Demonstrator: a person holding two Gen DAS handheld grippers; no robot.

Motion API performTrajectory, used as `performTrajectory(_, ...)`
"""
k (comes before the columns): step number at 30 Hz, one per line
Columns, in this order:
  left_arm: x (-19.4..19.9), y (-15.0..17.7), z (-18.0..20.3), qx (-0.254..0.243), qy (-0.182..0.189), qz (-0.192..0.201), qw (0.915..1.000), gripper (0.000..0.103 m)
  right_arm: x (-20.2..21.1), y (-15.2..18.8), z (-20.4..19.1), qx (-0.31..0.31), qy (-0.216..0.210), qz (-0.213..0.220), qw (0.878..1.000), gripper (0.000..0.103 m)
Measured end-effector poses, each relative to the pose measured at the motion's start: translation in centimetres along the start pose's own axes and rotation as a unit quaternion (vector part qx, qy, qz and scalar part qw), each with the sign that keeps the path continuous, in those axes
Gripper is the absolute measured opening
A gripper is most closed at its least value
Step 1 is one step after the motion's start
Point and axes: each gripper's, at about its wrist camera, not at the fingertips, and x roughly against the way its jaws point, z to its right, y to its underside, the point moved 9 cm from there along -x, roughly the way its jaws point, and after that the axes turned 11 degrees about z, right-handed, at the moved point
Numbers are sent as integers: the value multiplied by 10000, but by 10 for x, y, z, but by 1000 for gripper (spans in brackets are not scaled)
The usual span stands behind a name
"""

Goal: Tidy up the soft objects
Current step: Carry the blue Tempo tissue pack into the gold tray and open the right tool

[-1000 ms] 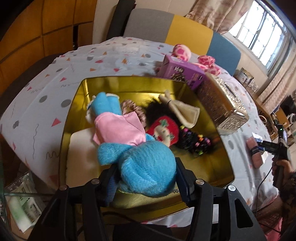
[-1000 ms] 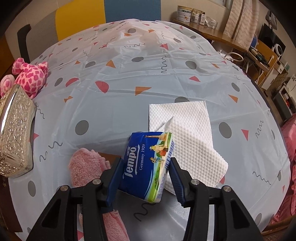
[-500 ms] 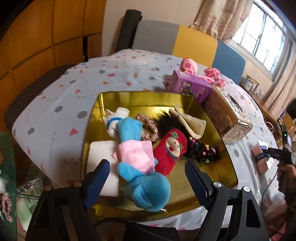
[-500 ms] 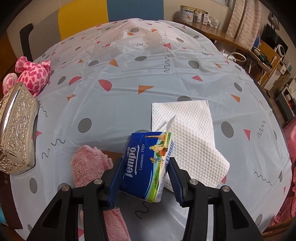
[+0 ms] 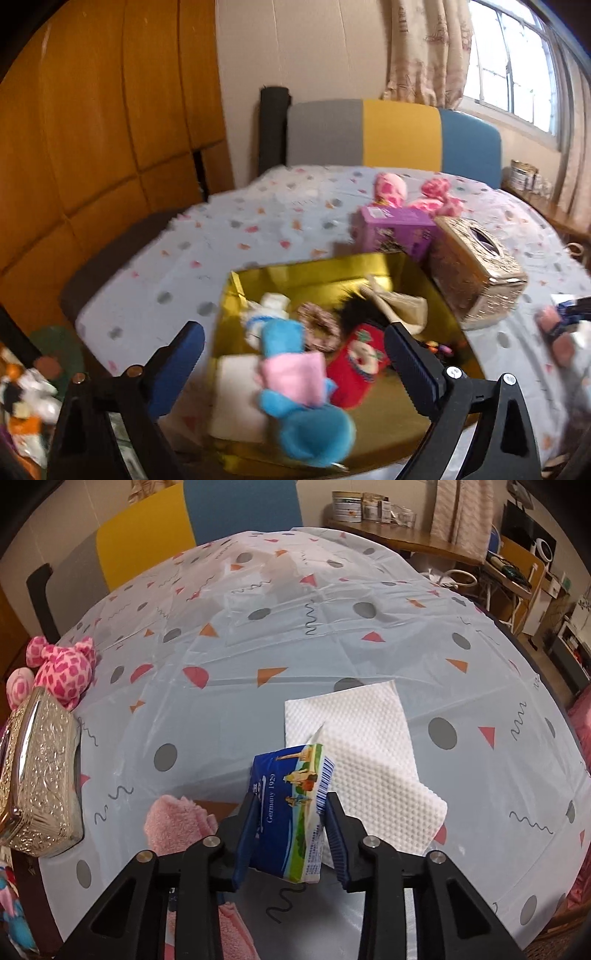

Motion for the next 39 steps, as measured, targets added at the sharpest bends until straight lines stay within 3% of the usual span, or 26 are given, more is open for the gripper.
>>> performTrajectory(5,-4,15,20,122,388,-301,9987,98,9,-8,2,-251,-149,233,9993,32)
performTrajectory(14,-5,20,34,-15,532,-387,9978,98,-2,-19,10,-445,110,192,9988,32)
performTrajectory(17,-4,20,32,53,545,-398,9977,98,-1,-38,-7,-468,42,236,9986,32)
performTrajectory(24,-5,16,14,201,319,-429,9984,99,33,-104,-124,238,-592,833,9945,32)
performTrajectory(28,-5,16,3,303,177,-454,9984,99,57,-120,-201,649,-1154,1050,9856,32)
performTrajectory(33,-6,22,-8,394,75,-549,9977,99,82,-104,-290,1177,-1901,1053,9690,32)
performTrajectory(39,-5,30,-19,529,-6,-642,9965,99,96,-45,-365,1835,-2611,709,9451,32)
